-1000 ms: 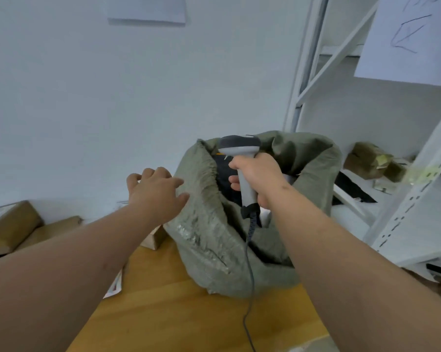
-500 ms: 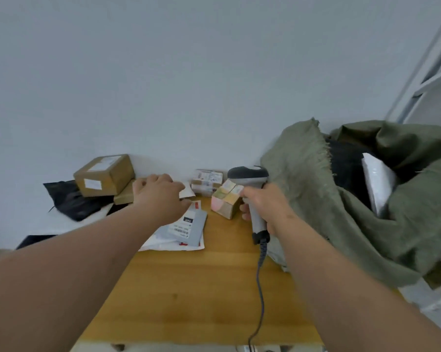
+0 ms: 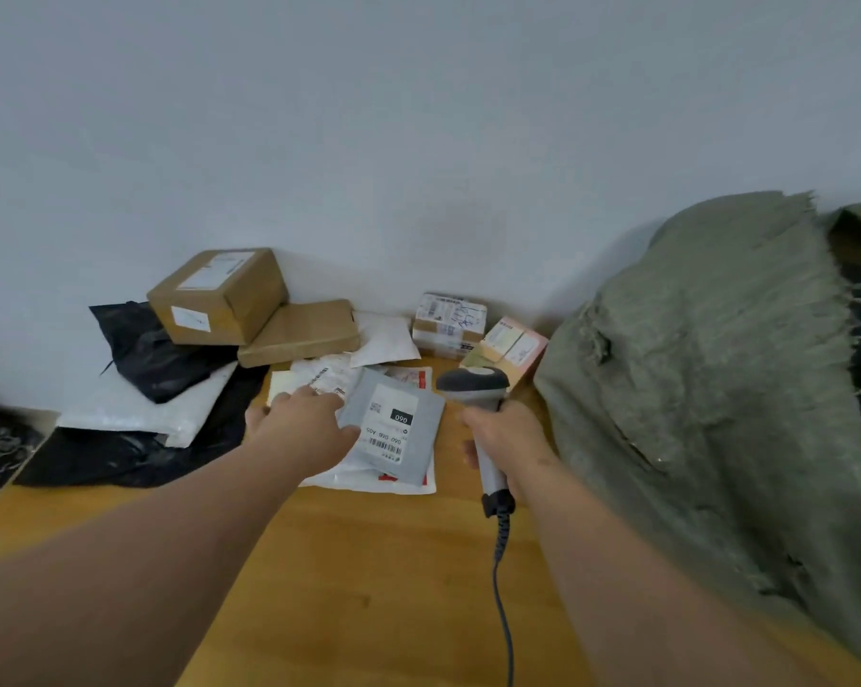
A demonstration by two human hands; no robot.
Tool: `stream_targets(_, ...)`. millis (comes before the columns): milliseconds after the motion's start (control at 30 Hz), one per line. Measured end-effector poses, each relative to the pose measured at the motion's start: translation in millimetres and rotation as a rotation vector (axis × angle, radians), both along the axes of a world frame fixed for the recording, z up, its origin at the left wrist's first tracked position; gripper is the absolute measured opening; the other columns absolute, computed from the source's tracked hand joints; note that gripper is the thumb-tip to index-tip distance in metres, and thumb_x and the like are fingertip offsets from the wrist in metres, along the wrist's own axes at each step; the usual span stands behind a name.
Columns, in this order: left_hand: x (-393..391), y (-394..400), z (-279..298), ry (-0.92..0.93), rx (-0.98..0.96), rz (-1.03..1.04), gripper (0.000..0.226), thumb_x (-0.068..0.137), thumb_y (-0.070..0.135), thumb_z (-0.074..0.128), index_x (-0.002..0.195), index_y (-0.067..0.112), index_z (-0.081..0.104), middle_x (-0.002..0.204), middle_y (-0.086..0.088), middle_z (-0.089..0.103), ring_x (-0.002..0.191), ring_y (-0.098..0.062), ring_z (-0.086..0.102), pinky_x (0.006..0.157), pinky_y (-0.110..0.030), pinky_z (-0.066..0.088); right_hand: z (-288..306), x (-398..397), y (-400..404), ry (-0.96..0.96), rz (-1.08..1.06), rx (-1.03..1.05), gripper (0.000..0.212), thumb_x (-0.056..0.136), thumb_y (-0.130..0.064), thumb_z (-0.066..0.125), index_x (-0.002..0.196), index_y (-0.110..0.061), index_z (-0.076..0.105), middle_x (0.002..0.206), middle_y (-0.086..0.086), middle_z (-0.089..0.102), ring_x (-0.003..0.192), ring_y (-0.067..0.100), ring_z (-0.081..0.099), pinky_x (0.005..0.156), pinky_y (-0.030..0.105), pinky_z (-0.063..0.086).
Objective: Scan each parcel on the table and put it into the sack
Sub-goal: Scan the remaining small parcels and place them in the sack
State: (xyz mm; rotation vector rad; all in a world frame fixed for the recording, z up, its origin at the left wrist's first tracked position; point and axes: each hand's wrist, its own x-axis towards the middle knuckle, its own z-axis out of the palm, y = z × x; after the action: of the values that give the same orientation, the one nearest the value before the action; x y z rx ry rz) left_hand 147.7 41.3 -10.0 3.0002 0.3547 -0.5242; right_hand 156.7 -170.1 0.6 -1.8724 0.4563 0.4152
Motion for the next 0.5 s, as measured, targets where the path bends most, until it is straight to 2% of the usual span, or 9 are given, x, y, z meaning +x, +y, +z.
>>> stream_targets(67,14.2,2.0,-16.3,0.062,-0.022,0.052,0.058,0.095,0.059,0.04,0.148,0.035,0.036,0.147,0.0,0.041,0.135,-0.025,0.039,0.111,-0.047,0.026,-14.3,15.1,2.5,0.062,0.014,0.005,0.02,0.089,-0.017,0.063,0.07,-0.014,0.057,0.067,0.006,0.061,0.078,0.028,0.063,0.092,0.052,0.056)
stream_targets(167,30.9,2.8,-39.9,0.128,-0.055,0.109,0.057,0.095,0.056,0.04,0.147,0.031,0.037,0.144,-0.001,0.043,0.131,-0.024,0.043,0.107,-0.044,0.027,-39.2,35.8,5.3,0.123,0.005,0.035,0.005,0.088,-0.017,0.065,0.087,-0.013,0.062,0.072,0.007,0.065,0.073,0.027,0.063,0.087,0.051,0.058)
stream_targets(300,46.9,5.1,-69.8,0.165,-0.106,0.176,0.055,0.094,0.054,0.044,0.142,0.027,0.042,0.134,-0.002,0.046,0.124,-0.024,0.047,0.103,-0.044,0.031,-71.7,55.1,12.4,0.205,0.048,0.036,0.013,0.086,-0.021,0.067,0.095,-0.012,0.066,0.075,0.01,0.069,0.067,0.026,0.064,0.077,0.048,0.06)
stream_targets(467,59.8,1.5,-90.3,0.117,-0.23,0.274,0.053,0.094,0.042,0.054,0.141,0.023,0.04,0.131,-0.005,0.045,0.117,-0.027,0.052,0.098,-0.044,0.038,-103.7,59.7,22.5,0.284,0.04,0.038,0.016,0.085,-0.025,0.067,0.096,-0.014,0.064,0.083,0.007,0.065,0.073,0.022,0.06,0.072,0.038,0.053)
stream_targets(500,62.2,1.7,-93.5,0.089,-0.276,0.311,0.053,0.094,0.037,0.056,0.142,0.021,0.039,0.132,-0.007,0.045,0.117,-0.028,0.053,0.097,-0.044,0.041,-106.3,58.9,24.2,0.287,0.041,0.059,0.016,0.087,-0.024,0.066,0.098,-0.013,0.064,0.083,0.004,0.065,0.074,0.019,0.059,0.068,0.033,0.051)
